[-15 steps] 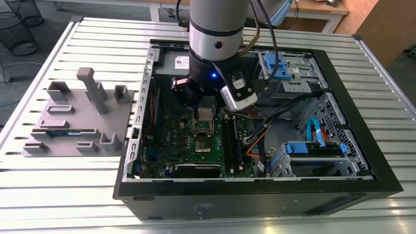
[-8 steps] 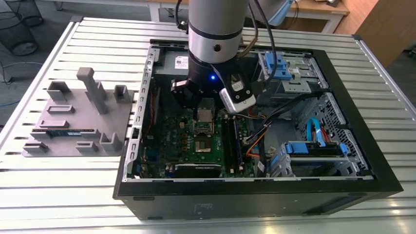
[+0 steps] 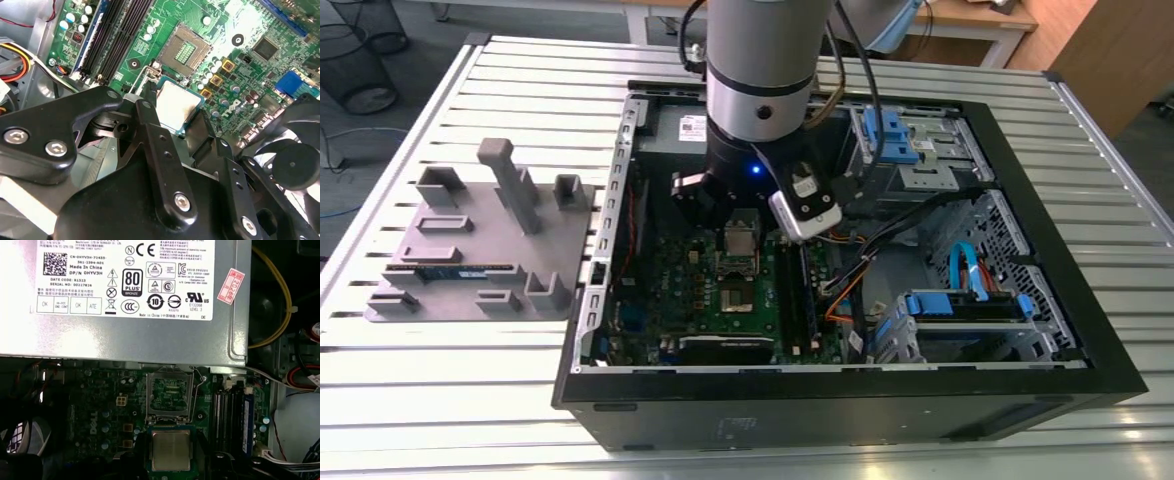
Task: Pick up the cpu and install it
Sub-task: 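Pick up the cpu and move it towards the insertion slot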
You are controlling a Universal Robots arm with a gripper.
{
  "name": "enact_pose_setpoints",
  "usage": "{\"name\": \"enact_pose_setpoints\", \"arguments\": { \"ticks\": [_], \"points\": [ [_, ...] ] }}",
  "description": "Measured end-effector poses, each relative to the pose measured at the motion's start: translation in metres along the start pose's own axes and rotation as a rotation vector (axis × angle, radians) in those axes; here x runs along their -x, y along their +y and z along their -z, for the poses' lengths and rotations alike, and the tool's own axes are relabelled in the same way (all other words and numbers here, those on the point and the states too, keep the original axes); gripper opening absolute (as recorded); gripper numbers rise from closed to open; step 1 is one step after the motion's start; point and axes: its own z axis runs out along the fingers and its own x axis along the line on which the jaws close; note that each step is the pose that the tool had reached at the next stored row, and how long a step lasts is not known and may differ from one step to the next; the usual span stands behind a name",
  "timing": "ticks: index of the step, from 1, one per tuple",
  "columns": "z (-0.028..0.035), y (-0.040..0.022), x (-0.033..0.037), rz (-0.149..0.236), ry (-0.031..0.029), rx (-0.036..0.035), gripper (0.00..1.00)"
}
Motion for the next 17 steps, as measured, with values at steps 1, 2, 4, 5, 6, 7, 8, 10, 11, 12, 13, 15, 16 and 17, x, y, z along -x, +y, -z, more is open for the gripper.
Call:
{"name": "enact_pose_setpoints", "arguments": {
  "ticks": [1, 2, 4, 5, 6, 7, 8, 10, 11, 12, 13, 15, 16, 17],
  "points": [
    [-0.001, 0.0, 0.0, 0.0, 0.0, 0.0, 0.47],
    [-0.0017, 0.0, 0.0, 0.0, 0.0, 0.0001, 0.47],
    [-0.002, -0.0003, -0.0001, 0.0, 0.0001, -0.0002, 0.47],
    [-0.0022, -0.0007, -0.0001, 0.0, 0.0, -0.0001, 0.47],
    [-0.0023, -0.0012, -0.0001, 0.0, 0.0, 0.0, 0.47],
    [-0.0025, -0.0017, -0.0001, 0.0, 0.0, 0.0, 0.47],
    [-0.0026, -0.0022, -0.0001, 0.0, 0.0, 0.0, 0.47],
    [-0.0029, -0.0025, -0.0001, 0.0, -0.0001, 0.0, 0.47],
    [-0.0028, -0.0028, -0.0001, 0.0, 0.0, -0.0002, 0.47],
    [-0.0028, -0.0031, -0.0001, 0.0, 0.0, -0.0001, 0.47],
    [-0.0028, -0.0032, -0.0001, 0.0, 0.0, -0.0001, 0.47],
    [-0.0028, -0.0033, -0.0001, 0.0, 0.0, -0.0001, 0.47],
    [-0.0028, -0.0033, -0.0001, 0.0, 0.0, -0.0001, 0.47],
    [-0.0028, -0.0033, -0.0001, 0.0, 0.0, -0.0001, 0.47]
  ]
}}
